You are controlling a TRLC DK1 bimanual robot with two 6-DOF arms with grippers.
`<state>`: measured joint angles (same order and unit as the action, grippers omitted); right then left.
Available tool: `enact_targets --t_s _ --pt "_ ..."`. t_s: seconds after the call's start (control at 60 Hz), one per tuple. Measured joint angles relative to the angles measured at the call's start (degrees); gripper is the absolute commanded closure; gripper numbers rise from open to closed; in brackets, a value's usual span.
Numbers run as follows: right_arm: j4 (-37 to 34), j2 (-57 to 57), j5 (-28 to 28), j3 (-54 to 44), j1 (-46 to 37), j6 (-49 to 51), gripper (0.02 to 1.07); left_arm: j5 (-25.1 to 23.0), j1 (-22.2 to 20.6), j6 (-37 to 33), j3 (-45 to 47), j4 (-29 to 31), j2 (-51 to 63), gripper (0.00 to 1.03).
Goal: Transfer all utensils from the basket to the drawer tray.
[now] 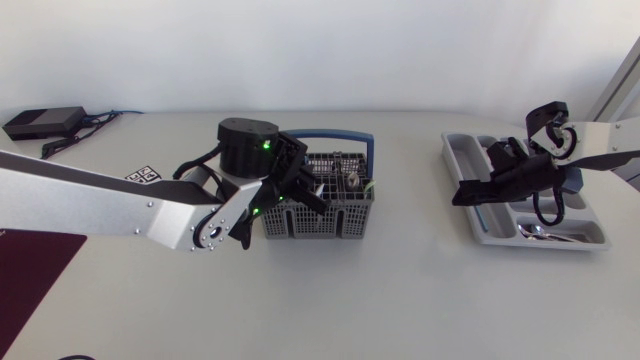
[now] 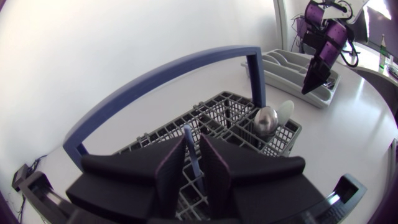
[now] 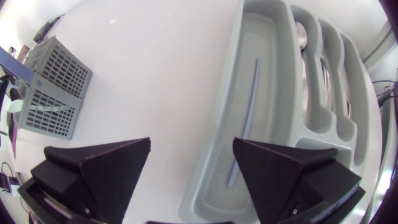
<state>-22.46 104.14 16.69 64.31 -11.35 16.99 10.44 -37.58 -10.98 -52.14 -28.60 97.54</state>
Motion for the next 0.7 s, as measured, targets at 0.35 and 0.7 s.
enact_targets --t_s 0.35,0.7 --pt "0.0 -1.36 -0.02 -1.44 1.18 -0.02 0.11 -0.04 0.0 0.7 0.0 -0.35 -0.17 1.0" --pt "-0.02 -3.93 -0.02 -2.78 2.12 -0.02 0.11 -1.44 0.22 1.36 0.0 0.85 -7.69 1.0"
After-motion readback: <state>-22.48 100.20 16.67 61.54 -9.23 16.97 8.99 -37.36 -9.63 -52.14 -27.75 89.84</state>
